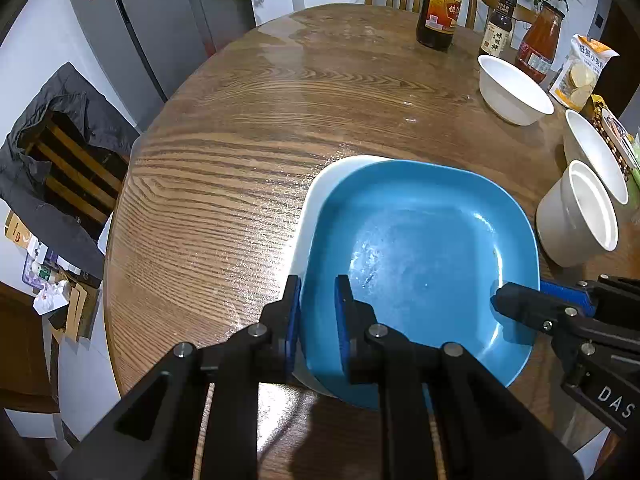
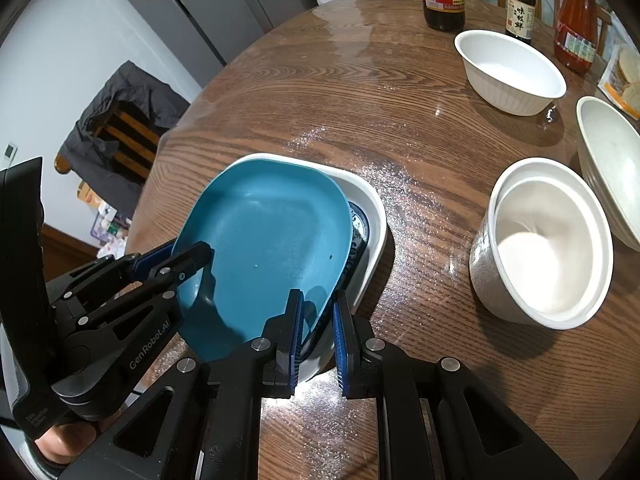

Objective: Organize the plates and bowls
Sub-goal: 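Lift the blue dish with both grippers and lower it into the patterned plate, then open both grippers to release the blue dish and withdraw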

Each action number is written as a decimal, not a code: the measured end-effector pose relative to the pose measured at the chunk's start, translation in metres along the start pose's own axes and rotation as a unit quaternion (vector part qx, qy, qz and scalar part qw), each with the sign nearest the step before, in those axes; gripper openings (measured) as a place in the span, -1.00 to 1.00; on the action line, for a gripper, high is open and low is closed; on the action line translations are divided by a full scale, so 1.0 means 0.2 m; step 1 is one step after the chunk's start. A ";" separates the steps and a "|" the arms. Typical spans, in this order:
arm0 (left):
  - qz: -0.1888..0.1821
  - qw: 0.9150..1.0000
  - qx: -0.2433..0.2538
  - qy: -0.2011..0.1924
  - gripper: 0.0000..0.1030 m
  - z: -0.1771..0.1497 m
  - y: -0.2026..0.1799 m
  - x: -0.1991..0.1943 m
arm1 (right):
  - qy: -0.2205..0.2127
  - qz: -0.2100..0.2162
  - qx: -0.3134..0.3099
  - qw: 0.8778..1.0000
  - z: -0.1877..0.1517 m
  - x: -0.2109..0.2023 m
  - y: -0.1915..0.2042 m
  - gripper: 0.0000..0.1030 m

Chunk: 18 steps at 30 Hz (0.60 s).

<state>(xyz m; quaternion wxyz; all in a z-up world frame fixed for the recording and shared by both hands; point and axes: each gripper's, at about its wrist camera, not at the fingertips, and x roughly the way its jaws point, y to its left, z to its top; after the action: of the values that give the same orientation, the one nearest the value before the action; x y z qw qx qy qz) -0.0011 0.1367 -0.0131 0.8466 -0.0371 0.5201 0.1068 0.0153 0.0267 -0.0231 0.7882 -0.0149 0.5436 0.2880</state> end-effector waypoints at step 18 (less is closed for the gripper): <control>-0.001 1.000 0.004 0.002 -0.69 0.00 -0.01 0.00 | 0.001 0.000 0.003 1.000 0.00 0.01 -0.02 -0.73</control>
<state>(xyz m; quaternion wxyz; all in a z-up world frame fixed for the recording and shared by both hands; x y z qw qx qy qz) -0.0003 0.1356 -0.0136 0.8460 -0.0347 0.5218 0.1038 0.0175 0.0246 -0.0249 0.7878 -0.0125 0.5452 0.2865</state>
